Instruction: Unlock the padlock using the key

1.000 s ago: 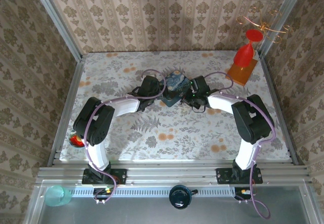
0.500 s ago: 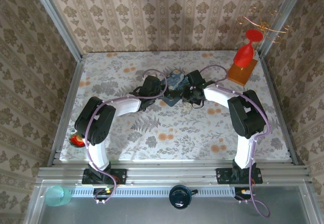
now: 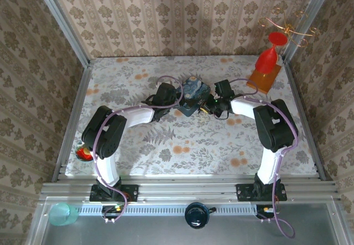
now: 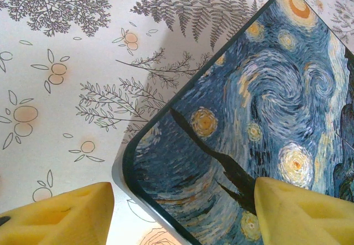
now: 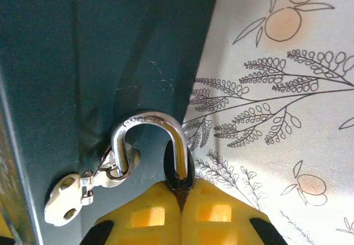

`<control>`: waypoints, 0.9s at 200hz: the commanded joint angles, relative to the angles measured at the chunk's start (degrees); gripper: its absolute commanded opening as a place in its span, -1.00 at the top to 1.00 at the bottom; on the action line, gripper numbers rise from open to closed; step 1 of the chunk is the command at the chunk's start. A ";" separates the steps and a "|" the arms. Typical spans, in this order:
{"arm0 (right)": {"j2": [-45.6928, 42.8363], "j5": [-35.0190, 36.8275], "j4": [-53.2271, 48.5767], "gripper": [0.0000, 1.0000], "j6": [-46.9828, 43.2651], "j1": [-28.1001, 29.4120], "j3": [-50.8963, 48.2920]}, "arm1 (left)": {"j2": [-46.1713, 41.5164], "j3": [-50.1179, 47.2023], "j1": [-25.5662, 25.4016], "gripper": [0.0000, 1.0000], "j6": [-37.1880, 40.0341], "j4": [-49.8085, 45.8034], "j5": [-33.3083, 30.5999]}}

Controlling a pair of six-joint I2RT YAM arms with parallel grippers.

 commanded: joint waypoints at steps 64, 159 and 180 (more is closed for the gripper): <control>-4.18 7.72 -12.16 1.00 -3.32 0.55 3.24 | 3.76 -1.32 -0.15 -0.35 2.11 -10.58 -3.27; -0.23 5.96 -9.94 1.00 -3.19 -0.43 4.25 | 3.67 -0.88 -0.91 -0.35 2.19 -11.36 -3.98; 1.79 8.22 -12.74 1.00 -3.81 -0.85 5.30 | 3.64 -0.80 -1.21 -0.35 2.38 -11.40 -4.12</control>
